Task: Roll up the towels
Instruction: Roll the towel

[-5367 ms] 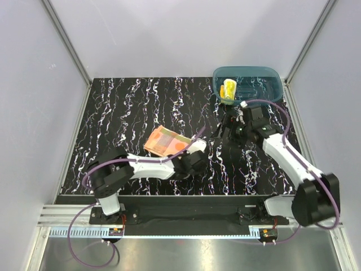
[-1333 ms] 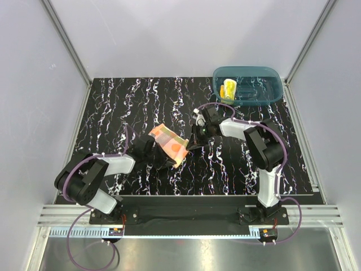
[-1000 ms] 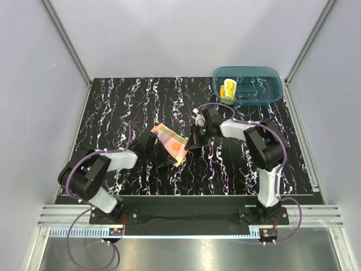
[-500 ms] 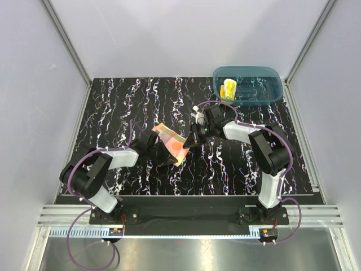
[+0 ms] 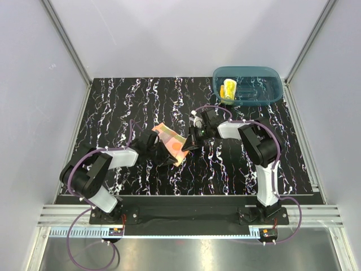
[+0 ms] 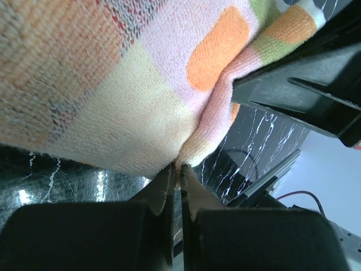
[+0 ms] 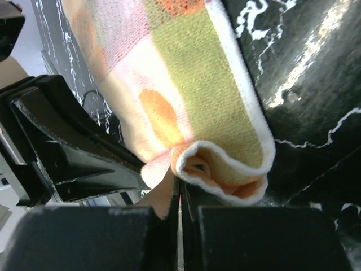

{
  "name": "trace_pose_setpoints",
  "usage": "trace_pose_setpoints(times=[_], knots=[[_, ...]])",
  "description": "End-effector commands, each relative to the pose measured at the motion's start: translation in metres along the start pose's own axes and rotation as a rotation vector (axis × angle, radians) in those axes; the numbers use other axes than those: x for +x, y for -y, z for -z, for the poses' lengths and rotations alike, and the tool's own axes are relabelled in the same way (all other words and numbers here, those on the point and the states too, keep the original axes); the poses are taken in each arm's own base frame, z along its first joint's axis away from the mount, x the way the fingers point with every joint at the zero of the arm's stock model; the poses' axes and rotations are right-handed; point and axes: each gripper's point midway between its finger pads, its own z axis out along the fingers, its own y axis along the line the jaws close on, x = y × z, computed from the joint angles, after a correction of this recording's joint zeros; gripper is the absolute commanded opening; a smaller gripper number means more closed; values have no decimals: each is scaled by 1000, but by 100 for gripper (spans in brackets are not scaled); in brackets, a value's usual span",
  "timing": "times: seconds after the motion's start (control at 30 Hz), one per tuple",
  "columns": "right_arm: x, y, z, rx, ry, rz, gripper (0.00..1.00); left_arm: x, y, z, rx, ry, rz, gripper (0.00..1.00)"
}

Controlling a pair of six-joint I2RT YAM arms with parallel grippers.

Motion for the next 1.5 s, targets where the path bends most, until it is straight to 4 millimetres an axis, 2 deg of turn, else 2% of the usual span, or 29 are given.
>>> trace_pose_setpoints(times=[0.0, 0.1, 0.13, 0.17, 0.2, 0.23, 0.27, 0.3, 0.33, 0.37, 0.4, 0.47, 0.5, 0.53, 0.57, 0.6, 0.67, 0.7, 0.77, 0.8, 0.9, 1.1, 1.27, 1.47], knots=[[-16, 17, -6, 47, 46, -17, 0, 4, -12, 4, -38, -14, -15, 2], [-12, 31, -11, 98, 34, -49, 0, -1, -10, 14, -57, 32, -51, 20], [-10, 35, -11, 111, 30, -52, 0, -11, -4, 23, -66, 96, -81, 28], [-8, 38, -11, 123, 24, -62, 0, -8, -13, 31, -128, 97, -112, 42], [-7, 39, -11, 127, 20, -65, 0, -10, -12, 37, -158, 119, -146, 48], [-6, 39, -11, 130, 17, -69, 0, -24, -2, 48, -174, 194, -204, 50], [-5, 40, -10, 135, 15, -70, 0, -23, -10, 56, -234, 194, -217, 50], [-5, 39, -10, 135, 16, -72, 0, -24, -7, 61, -251, 217, -253, 50], [-4, 39, -9, 136, 14, -74, 0, -39, 4, 75, -264, 312, -298, 50], [-4, 39, -8, 138, 13, -72, 0, -43, 8, 83, -280, 344, -357, 50], [-3, 40, -8, 143, 13, -74, 0, -39, 16, 88, -282, 359, -417, 50], [-2, 37, -6, 144, 12, -68, 0, -50, 38, 105, -292, 465, -553, 50], [-2, 37, -5, 145, 10, -69, 0, -42, 51, 105, -276, 469, -623, 50], [-2, 35, -4, 145, 11, -66, 0, -42, 57, 105, -286, 481, -710, 50], [-2, 34, -4, 145, 11, -63, 0, -41, 73, 104, -254, 495, -758, 50], [-1, 33, -4, 145, 9, -59, 0, -29, 78, 92, -244, 457, -819, 50], [-2, 32, -3, 147, 9, -58, 0, -20, 92, 78, -189, 427, -908, 49], [-2, 31, -3, 146, 10, -57, 0, -8, 93, 63, -167, 372, -941, 48], [-2, 30, -2, 147, 9, -55, 0, -1, 101, 49, -124, 354, -974, 48], [-2, 30, -2, 146, 7, -56, 0, 1, 98, 38, -136, 328, -982, 48], [0, 30, -2, 146, 1, -58, 0, -2, 91, 20, -178, 317, -982, 47], [3, 32, -1, 151, -8, -60, 0, -8, 72, 0, -258, 306, -987, 47], [3, 33, -2, 150, -11, -61, 0, -9, 54, -8, -325, 279, -993, 47], [4, 35, -4, 152, -21, -59, 0, -16, 35, -3, -410, 302, -982, 49]])
